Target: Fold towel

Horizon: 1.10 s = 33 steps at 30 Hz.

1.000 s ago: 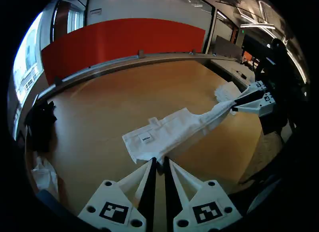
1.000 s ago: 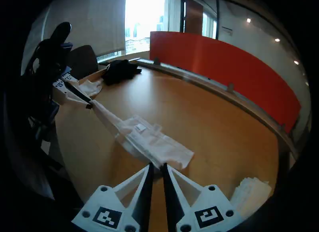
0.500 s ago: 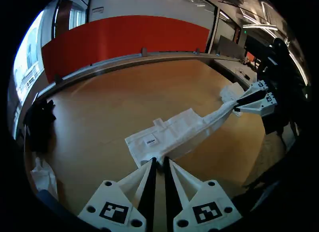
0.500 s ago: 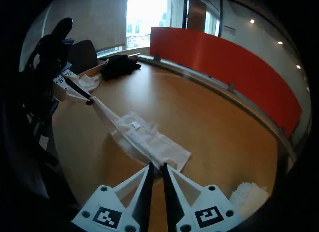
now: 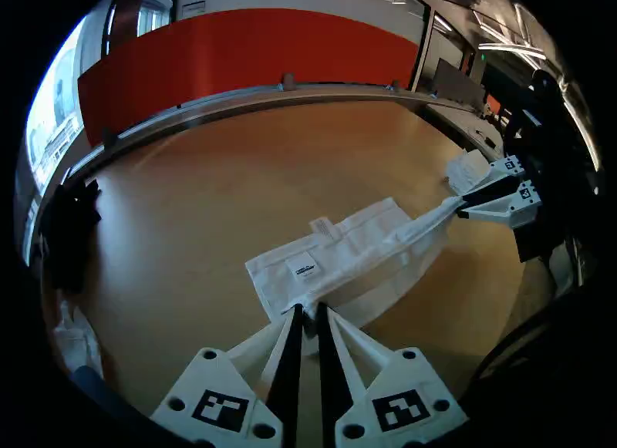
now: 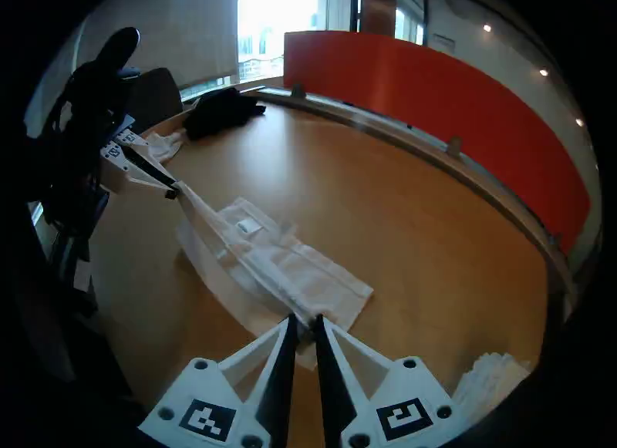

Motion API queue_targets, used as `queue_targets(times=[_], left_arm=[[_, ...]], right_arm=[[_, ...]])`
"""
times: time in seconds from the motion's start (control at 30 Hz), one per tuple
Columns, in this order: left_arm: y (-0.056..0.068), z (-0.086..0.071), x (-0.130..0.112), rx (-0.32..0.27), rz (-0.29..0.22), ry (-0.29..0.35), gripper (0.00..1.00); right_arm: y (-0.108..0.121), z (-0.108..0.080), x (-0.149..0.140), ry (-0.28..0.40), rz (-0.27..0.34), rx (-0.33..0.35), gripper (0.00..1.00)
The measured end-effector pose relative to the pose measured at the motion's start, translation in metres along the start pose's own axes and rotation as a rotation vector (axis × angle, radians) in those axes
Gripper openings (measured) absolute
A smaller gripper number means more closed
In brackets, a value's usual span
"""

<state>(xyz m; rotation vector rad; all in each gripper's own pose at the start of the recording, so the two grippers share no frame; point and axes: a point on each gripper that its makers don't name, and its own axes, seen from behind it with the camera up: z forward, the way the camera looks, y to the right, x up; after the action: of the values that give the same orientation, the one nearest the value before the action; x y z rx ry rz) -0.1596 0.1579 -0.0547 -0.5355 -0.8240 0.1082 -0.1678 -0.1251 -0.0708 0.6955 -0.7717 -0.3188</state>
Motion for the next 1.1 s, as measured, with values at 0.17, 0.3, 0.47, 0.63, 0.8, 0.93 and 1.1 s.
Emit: queue_targets(times=[0.17,0.3,0.47,0.63,0.8,0.93,1.1], left_arm=[[-0.003,0.006,-0.001,0.000,-0.001,-0.007,0.13],[-0.007,0.014,-0.001,0.002,0.006,-0.012,0.13],[-0.010,0.029,-0.001,0.003,0.036,-0.029,0.13],[-0.014,0.042,-0.006,0.006,0.055,-0.054,0.13],[-0.016,0.053,-0.014,0.008,0.063,-0.076,0.13],[-0.019,0.061,-0.018,0.015,0.066,-0.087,0.14],[-0.023,0.071,-0.022,0.021,0.068,-0.093,0.17]], right_arm=[[0.002,0.004,-0.004,-0.011,0.003,0.003,0.16],[0.008,0.008,-0.008,-0.024,0.004,0.000,0.17],[0.015,0.018,-0.013,-0.042,0.015,-0.001,0.16],[0.021,0.028,-0.019,-0.061,0.031,0.003,0.16],[0.022,0.039,-0.027,-0.084,0.039,0.010,0.17],[0.026,0.047,-0.030,-0.093,0.046,0.004,0.17],[0.031,0.058,-0.035,-0.110,0.067,-0.009,0.18]])
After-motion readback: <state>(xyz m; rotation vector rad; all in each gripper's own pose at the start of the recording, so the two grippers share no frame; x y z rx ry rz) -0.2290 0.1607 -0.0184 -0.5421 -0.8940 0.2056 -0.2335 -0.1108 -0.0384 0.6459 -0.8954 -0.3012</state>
